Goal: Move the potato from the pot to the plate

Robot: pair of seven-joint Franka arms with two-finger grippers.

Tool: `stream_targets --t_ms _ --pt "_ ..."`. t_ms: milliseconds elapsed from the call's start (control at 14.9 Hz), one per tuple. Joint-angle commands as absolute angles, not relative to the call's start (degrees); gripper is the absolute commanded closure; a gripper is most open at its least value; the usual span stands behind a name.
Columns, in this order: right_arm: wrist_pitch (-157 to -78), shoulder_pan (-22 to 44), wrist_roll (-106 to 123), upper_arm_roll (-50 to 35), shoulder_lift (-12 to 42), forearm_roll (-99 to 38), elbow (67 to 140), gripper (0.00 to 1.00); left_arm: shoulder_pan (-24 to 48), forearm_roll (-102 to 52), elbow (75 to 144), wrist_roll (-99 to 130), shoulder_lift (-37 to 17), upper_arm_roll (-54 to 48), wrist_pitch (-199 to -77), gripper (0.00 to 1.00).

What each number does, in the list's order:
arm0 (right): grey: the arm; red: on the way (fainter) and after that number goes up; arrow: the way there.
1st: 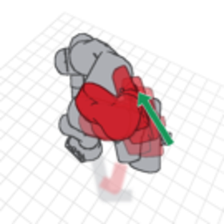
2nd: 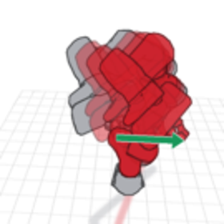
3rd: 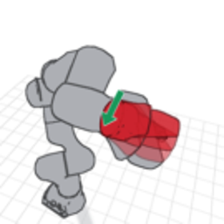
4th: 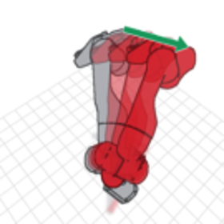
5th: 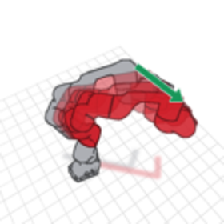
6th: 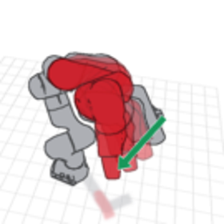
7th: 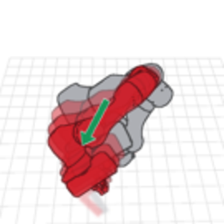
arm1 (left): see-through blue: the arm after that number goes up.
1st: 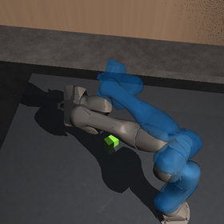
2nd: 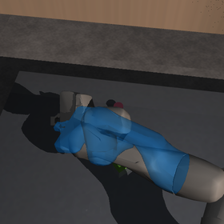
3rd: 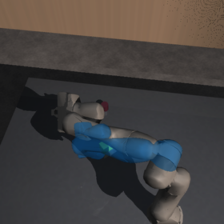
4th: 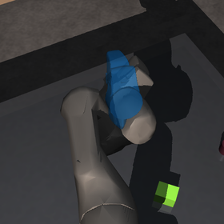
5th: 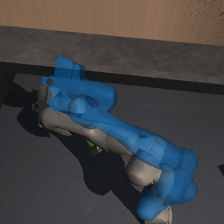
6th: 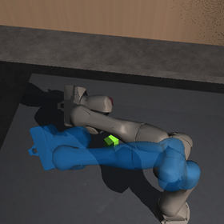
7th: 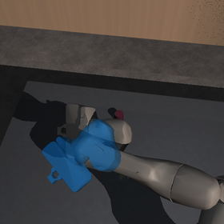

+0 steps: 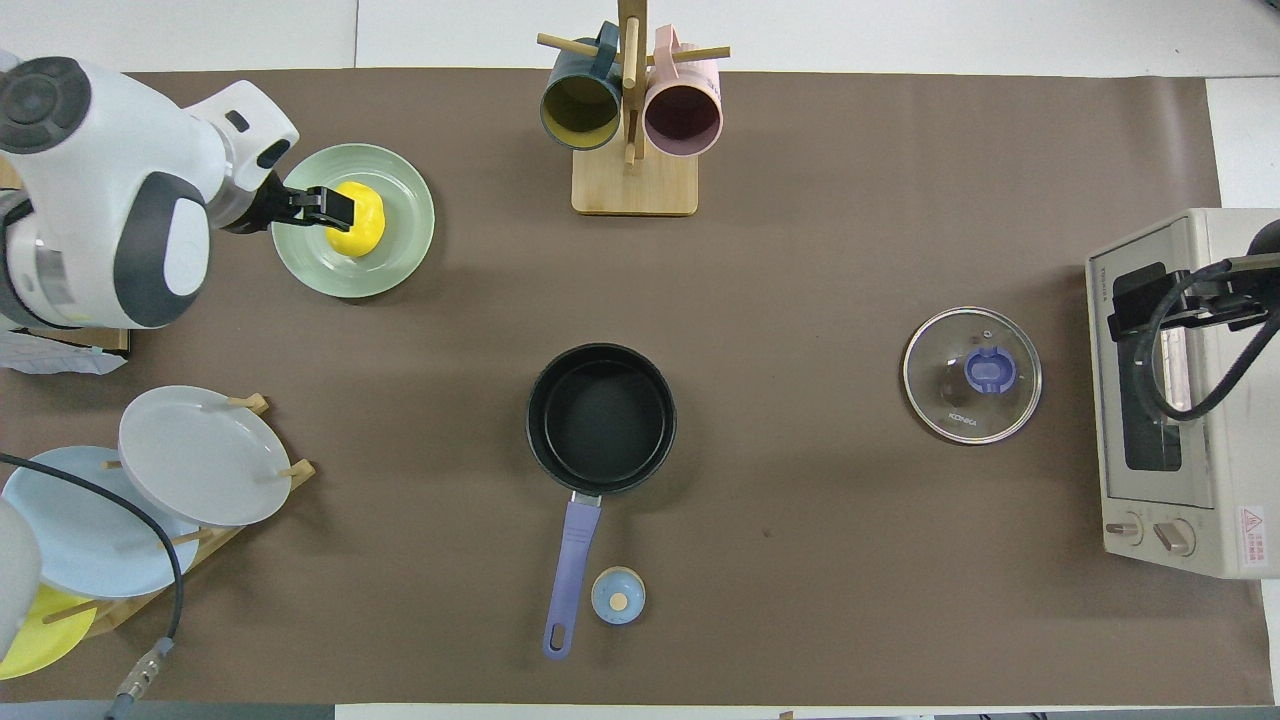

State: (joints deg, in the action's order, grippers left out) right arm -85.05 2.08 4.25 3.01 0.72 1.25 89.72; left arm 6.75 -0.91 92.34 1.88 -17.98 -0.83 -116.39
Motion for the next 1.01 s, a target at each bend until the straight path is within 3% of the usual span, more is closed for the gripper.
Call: stream_targets --t_ms 0,471,740,942 --pt "-85.08 1.85 3.25 2.64 0.35 0.53 89.56 0.0 4.67 -1.05 93.25 2.29 -9.78 -1.05 -108.57 0.0" --pt "-85.08 1.85 3.25 2.55 0.35 0.53 89.56 0.0 4.39 -0.88 94.39 1.93 2.36 -0.88 -91.6 0.0" --pt "-85.08 1.85 3.25 2.64 0.26 0.53 89.65 0.0 5.45 1.05 94.22 2.11 3.08 -0.88 -88.6 0.0" --pt "-84.99 1.85 3.25 2.64 0.26 0.53 89.65 0.0 6.41 1.05 89.58 2.11 1.68 -0.79 -84.05 0.0"
